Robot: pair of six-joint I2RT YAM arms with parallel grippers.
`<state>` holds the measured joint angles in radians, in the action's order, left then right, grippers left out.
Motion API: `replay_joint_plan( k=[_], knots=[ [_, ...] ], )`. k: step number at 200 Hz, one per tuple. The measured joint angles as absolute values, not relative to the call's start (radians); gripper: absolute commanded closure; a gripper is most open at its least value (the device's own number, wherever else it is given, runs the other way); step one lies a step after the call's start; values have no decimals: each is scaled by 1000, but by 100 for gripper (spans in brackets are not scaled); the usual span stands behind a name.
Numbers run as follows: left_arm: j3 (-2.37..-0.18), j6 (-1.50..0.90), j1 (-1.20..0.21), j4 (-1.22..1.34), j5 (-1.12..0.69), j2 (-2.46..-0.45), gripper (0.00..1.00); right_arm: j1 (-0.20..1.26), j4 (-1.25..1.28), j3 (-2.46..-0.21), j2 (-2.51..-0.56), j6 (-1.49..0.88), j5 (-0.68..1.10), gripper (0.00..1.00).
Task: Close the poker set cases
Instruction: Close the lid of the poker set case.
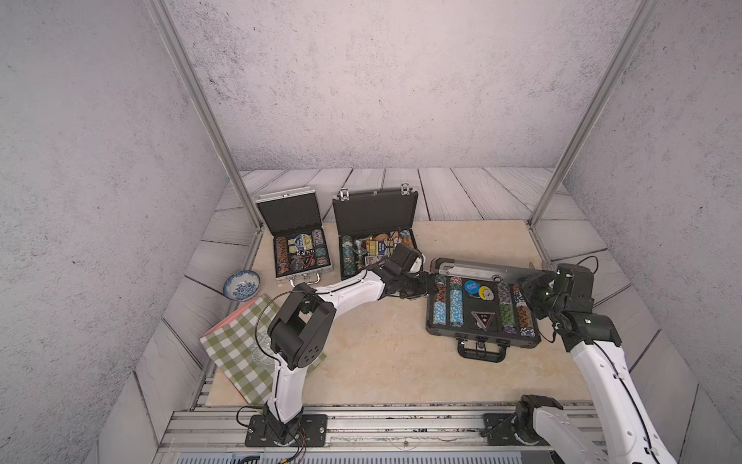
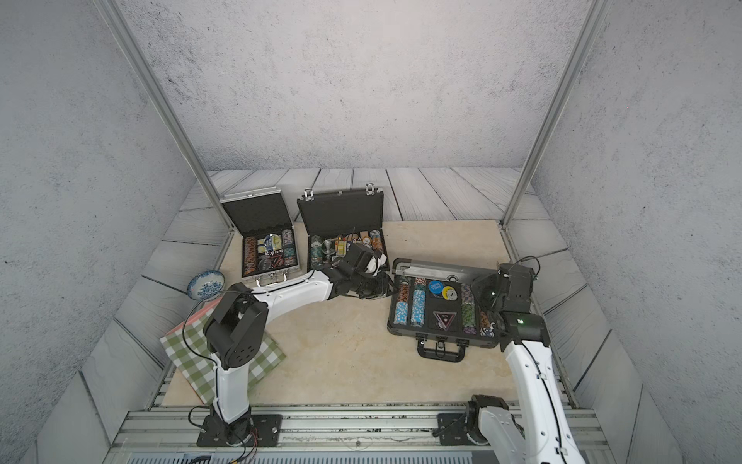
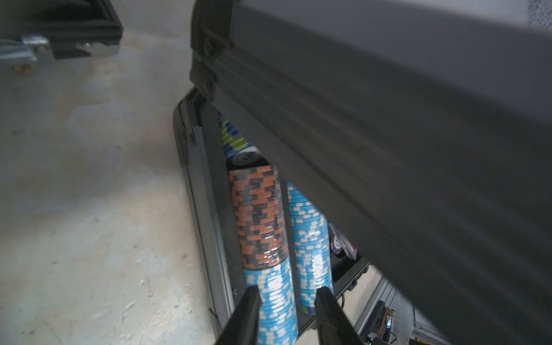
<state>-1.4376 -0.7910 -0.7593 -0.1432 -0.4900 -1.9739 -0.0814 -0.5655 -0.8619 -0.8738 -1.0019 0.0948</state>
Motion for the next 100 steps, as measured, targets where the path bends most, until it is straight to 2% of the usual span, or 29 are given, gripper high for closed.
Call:
replay_joint_plan(
  k=[30, 100],
  knots=[
    [-1412, -820, -759, -110, -495, -1974, 64, -81, -652, -849, -845, -954, 95, 49],
    [-1319, -846, -753, -98, -491, -1974, 64, -81, -781, -870, -808, -850, 121, 40]
  ],
)
